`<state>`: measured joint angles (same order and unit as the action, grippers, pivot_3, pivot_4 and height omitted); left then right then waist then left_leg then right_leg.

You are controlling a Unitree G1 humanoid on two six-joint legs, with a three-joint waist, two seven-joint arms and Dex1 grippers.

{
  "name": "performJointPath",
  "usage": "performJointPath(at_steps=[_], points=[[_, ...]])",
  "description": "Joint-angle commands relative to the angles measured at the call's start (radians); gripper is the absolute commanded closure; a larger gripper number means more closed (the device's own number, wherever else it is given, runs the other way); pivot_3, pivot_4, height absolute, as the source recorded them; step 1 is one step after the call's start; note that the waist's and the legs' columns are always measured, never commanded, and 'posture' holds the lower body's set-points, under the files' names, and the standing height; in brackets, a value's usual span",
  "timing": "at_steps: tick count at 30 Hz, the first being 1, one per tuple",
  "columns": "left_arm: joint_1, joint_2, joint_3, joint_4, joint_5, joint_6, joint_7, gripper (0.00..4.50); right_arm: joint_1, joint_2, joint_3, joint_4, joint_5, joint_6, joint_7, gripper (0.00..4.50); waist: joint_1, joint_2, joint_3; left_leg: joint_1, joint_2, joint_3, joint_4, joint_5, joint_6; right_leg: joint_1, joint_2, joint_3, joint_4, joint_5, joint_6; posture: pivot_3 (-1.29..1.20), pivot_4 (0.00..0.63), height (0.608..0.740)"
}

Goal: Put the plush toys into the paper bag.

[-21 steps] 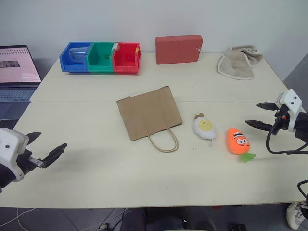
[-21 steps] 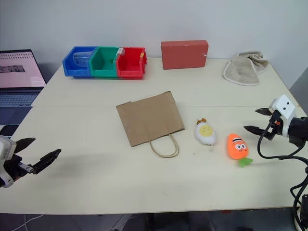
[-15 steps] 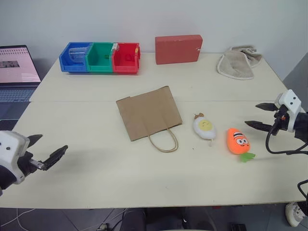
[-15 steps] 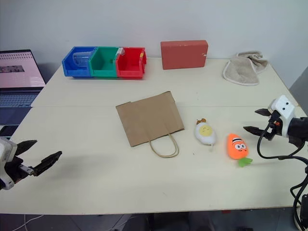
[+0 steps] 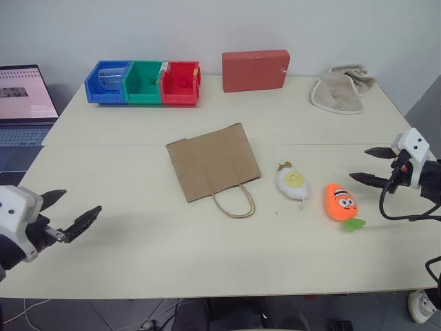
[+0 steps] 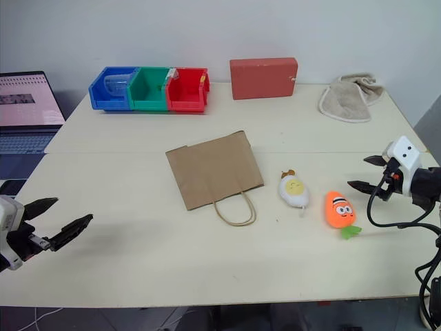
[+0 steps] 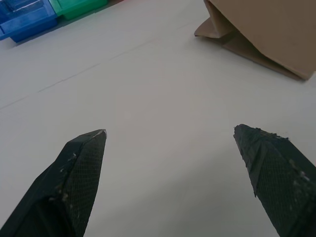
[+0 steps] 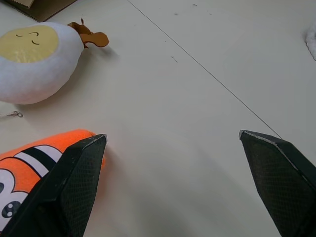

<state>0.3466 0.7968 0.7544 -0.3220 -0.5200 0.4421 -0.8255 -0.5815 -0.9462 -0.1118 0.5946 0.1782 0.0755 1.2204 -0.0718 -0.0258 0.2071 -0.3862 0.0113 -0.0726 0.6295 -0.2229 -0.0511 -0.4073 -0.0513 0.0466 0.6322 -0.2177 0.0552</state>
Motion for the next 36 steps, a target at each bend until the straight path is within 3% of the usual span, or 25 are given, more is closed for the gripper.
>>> performJointPath(at_steps=[1,17,26,30,36], points=[[-0.001,-0.003,0.045,-0.021,-0.019,-0.021,-0.01,0.09,-0.027,-0.013,-0.016,-0.003,0.008,-0.009,0.0,0.0,0.0,0.0,0.0,0.0,0.0,0.0,0.0,0.0,0.0,0.0,0.0,0.0,0.0,0.0,0.0,0.0,0.15,0.74],[-0.016,-0.005,-0.003,-0.019,0.023,-0.143,-0.033,0.09,-0.015,-0.02,-0.026,-0.046,0.018,-0.022,-0.001,0.0,0.0,0.0,0.0,0.0,0.0,0.0,0.0,0.0,0.0,0.0,0.0,0.0,0.0,0.0,0.0,0.0,0.15,0.74],[-0.093,0.073,-0.256,-0.139,0.078,-0.14,-0.101,0.09,0.116,-0.069,-0.062,-0.385,0.118,0.088,0.074,0.0,0.016,0.0,0.0,0.0,0.0,0.0,0.0,0.0,0.0,0.0,0.0,0.001,0.001,0.0,0.0,0.0,0.15,0.74],[-0.224,0.09,-0.451,-0.163,0.112,-0.157,-0.137,0.09,0.202,-0.084,-0.068,-0.635,0.199,0.197,0.081,0.0,0.022,0.001,0.0,0.0,0.0,0.0,0.0,0.0,0.0,0.0,0.0,0.001,0.001,0.0,0.0,0.0,0.15,0.74],[-0.448,0.01,-0.726,-0.105,0.172,-0.185,-0.166,0.09,0.306,-0.072,-0.084,-0.889,0.261,0.308,0.012,0.0,0.033,0.0,0.0,0.0,0.0,0.0,0.001,0.0,0.0,0.0,0.001,0.001,0.002,0.001,0.002,0.0,0.15,0.74]])
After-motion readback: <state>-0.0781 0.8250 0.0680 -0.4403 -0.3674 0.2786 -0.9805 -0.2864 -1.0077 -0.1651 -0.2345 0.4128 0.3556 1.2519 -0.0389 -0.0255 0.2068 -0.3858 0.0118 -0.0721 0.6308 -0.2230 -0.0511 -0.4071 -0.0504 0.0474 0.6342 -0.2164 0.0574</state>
